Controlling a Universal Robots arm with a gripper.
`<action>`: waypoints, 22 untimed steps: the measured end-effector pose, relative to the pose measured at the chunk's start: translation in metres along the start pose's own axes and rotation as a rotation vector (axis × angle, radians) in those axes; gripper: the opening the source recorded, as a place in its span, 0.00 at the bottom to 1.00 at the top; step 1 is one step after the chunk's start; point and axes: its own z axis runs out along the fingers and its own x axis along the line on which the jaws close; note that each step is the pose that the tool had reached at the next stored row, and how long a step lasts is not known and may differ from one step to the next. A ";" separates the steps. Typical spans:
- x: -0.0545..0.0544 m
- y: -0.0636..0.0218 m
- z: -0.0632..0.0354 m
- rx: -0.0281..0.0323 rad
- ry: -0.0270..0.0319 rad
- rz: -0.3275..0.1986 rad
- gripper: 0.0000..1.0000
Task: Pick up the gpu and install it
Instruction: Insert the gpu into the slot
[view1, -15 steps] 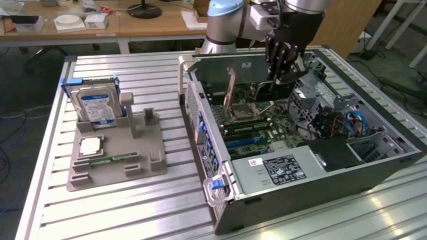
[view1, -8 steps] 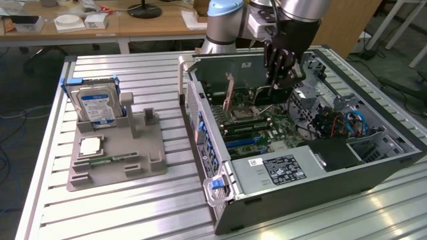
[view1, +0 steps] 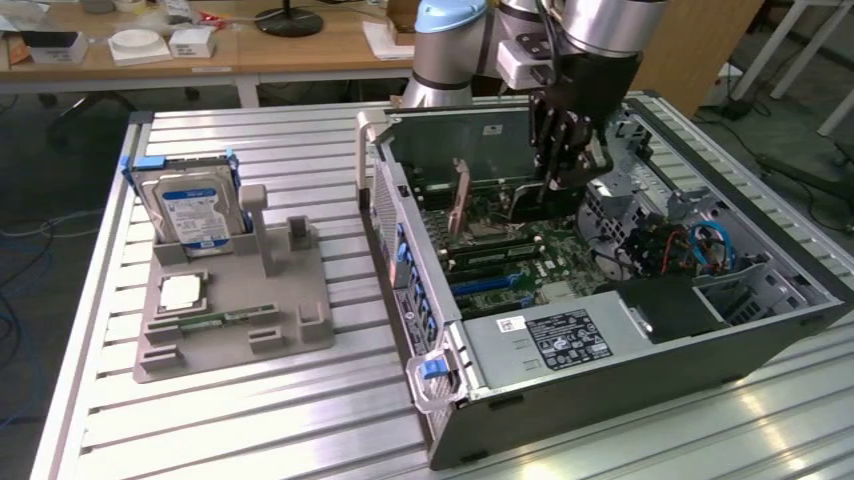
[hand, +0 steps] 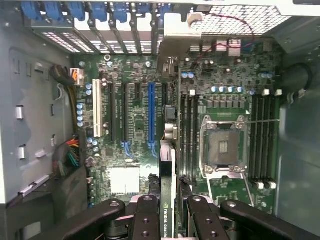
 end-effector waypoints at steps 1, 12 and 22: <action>0.001 0.0003 0.0006 0.0006 0.0039 0.000 0.25; 0.004 0.0157 0.0181 0.0063 0.0116 0.017 0.25; 0.010 0.0165 0.0290 0.0068 0.0295 0.016 0.25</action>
